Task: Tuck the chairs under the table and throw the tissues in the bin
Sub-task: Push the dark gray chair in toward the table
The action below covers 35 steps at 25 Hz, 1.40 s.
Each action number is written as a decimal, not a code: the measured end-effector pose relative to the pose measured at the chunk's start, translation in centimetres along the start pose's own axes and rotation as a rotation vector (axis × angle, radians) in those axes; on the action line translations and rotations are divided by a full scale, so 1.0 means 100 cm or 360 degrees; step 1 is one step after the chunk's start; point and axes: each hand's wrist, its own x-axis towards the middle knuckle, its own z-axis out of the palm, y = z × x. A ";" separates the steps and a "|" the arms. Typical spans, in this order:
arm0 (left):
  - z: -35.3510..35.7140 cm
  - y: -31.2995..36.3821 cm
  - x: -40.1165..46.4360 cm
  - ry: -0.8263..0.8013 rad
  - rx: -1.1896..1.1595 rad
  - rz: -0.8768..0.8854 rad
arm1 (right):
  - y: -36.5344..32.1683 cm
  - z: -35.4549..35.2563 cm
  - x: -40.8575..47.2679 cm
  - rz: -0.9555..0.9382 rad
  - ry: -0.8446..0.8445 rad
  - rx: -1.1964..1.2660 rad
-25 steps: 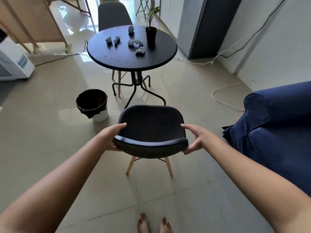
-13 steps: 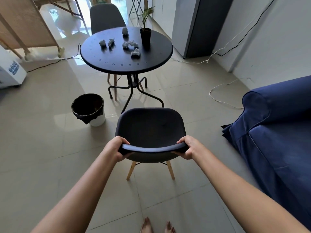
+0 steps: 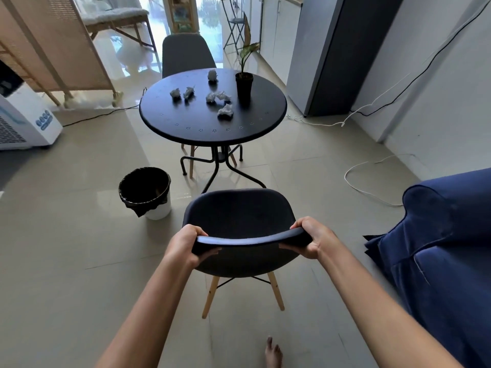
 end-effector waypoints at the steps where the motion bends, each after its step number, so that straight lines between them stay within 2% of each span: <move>1: 0.009 0.005 0.007 0.0016 -0.0033 0.0019 | -0.013 0.003 0.008 0.0000 -0.0020 -0.0022; 12: 0.084 0.066 0.086 0.0196 -0.0154 0.0167 | -0.122 0.041 0.106 -0.0019 -0.0212 -0.0188; 23: 0.089 0.092 0.125 0.0119 -0.0037 0.0135 | -0.133 0.062 0.159 0.0007 -0.0260 -0.0170; 29: 0.079 0.097 0.116 -0.0003 0.0067 -0.0013 | -0.131 0.064 0.143 0.0060 -0.0180 -0.0122; 32: 0.065 0.097 0.096 0.0049 0.0262 -0.0038 | -0.118 0.066 0.126 -0.0189 0.0054 -0.0117; 35: 0.042 0.099 0.064 -0.0058 0.0490 0.0120 | -0.097 0.064 0.094 -0.0545 0.0225 -0.0245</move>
